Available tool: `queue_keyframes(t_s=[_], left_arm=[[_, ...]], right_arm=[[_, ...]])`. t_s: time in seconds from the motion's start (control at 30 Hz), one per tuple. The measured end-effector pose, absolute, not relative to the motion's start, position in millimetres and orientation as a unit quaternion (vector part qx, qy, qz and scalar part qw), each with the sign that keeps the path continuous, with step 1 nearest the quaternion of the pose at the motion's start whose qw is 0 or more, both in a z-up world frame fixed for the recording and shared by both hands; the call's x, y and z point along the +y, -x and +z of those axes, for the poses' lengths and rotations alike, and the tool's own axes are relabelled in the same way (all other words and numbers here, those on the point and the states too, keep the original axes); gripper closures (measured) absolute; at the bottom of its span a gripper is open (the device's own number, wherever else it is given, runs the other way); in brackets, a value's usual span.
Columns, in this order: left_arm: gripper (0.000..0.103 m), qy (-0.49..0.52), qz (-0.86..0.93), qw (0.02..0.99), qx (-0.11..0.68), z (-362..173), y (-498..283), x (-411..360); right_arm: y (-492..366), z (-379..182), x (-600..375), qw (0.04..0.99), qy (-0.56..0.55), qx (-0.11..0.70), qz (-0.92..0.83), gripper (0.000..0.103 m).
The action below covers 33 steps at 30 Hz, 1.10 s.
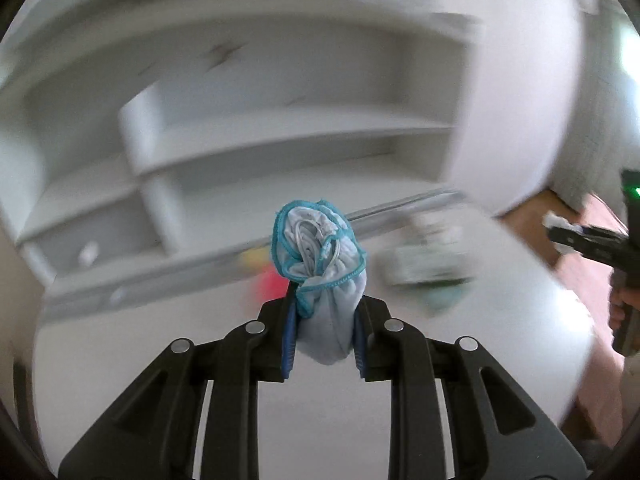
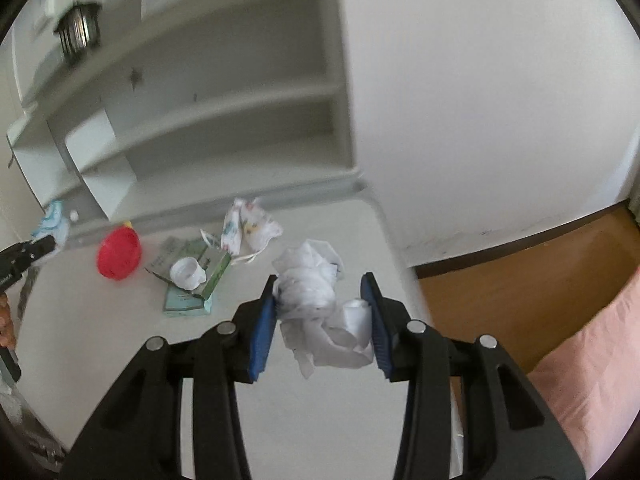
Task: Collect trash
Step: 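Carry both items over the black bin and open both grippers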
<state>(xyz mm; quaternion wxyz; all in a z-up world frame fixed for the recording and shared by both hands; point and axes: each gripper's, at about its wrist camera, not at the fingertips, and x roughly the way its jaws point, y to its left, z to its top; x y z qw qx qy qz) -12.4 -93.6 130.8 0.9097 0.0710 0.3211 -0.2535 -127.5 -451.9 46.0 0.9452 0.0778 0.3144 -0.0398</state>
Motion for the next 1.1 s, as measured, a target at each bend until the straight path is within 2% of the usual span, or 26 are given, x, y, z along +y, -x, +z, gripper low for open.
queue_keyframes(t_s=[0.17,0.37,0.5,0.6,0.8,0.9,1.1], left_arm=[[0.081,-0.097,-0.393,0.864,0.298,144,74,-205],[0.081,-0.133,-0.553,0.752,0.333,113,167,-339],[0.081,-0.187,-0.594,0.686,0.376,58,216,-412],[0.082,-0.224,-0.593,0.629,0.451,-13,232,-460],[0.084,-0.307,-0.536,0.581,0.531,-159,219,-527],[0.084,-0.294,-0.518,0.571,0.565,-190,210,-535],[0.084,-0.291,-0.524,0.562,0.569,-198,220,-545]], right_arm=[[210,58,-495,0.948,-0.099,0.288,-0.092,0.062],[304,24,-572,0.926,-0.174,0.284,-0.176,0.062],[330,-48,-616,0.885,-0.236,0.344,-0.205,0.062],[339,-122,-644,0.841,-0.293,0.399,-0.216,0.062],[344,-248,-675,0.757,-0.384,0.485,-0.212,0.062],[347,-267,-683,0.740,-0.409,0.491,-0.211,0.062],[346,-288,-690,0.727,-0.430,0.496,-0.203,0.062]])
